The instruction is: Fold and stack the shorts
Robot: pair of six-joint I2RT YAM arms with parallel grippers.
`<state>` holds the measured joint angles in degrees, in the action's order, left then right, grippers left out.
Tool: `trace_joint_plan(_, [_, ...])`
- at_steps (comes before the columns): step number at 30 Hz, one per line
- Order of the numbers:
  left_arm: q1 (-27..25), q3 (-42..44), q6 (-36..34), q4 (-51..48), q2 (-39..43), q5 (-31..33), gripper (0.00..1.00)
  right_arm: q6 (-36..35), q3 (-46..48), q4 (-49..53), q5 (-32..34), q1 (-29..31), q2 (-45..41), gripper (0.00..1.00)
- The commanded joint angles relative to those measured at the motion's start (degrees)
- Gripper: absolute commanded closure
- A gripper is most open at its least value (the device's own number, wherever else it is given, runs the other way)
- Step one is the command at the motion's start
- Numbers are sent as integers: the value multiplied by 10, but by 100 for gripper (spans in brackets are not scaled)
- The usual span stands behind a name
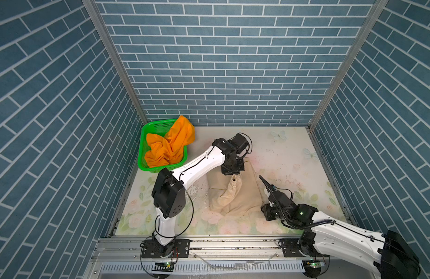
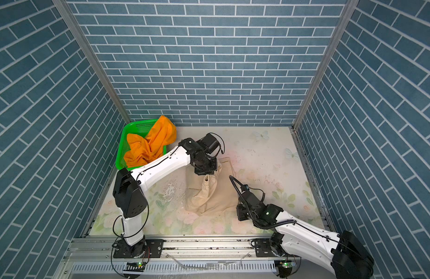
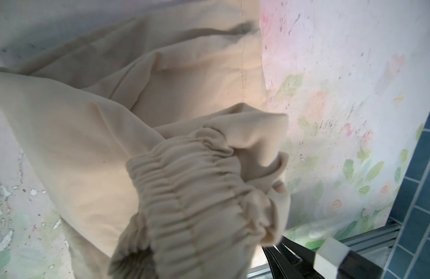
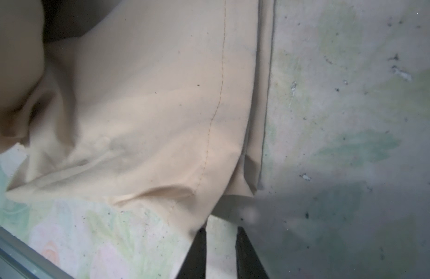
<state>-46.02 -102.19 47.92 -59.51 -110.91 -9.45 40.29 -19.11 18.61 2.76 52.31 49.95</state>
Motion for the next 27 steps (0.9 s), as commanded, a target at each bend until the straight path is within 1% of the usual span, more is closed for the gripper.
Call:
trace_joint_plan(1, [-15,1,10,14,-16,3,75,8,-6,5,2,0,-20,60])
trace_joint_plan(2, [-18,2,8,25,-21,0,63,9,-9,8,1,0,-31,56])
trace_joint_plan(3, [-20,2,7,34,-24,-2,46,9,-12,14,-3,0,-44,54])
trace_joint_plan(4, [-22,0,4,40,-25,-3,33,10,-16,22,-3,0,-58,53])
trace_joint_plan(5, [-24,-5,1,45,-26,-6,3,13,-20,36,-5,0,-75,52])
trace_joint_plan(6, [-24,-10,-6,57,-26,-9,0,14,-26,48,-5,0,-94,51])
trace_joint_plan(8, [-24,-34,-15,61,-28,-12,0,15,-41,83,-1,0,-130,49])
trace_joint_plan(11, [-22,-96,-41,22,-36,-3,0,5,-73,125,1,0,-169,48])
trace_joint_plan(14, [-12,-143,-75,-32,-28,26,0,-33,-118,138,-14,0,-160,48])
trace_joint_plan(16, [1,-138,-96,-46,-2,48,0,-65,-154,129,-22,0,-124,47])
trace_joint_plan(19, [35,-63,-112,-29,69,69,0,-114,-213,100,-27,0,-35,46])
trace_joint_plan(21, [67,22,-105,14,130,56,0,-134,-249,74,-28,-2,42,48])
trace_joint_plan(22, [81,61,-101,41,156,45,0,-143,-261,65,-34,-2,75,51])
trace_joint_plan(23, [93,111,-96,76,187,35,0,-146,-271,54,-40,-4,113,57])
trace_joint_plan(24, [102,156,-93,110,217,25,0,-147,-271,38,-49,-7,143,61])
trace_joint_plan(25, [106,187,-95,137,237,17,0,-147,-269,29,-61,-12,165,63])
trace_joint_plan(27, [108,235,-101,161,268,16,0,-142,-248,9,-75,-31,196,66])
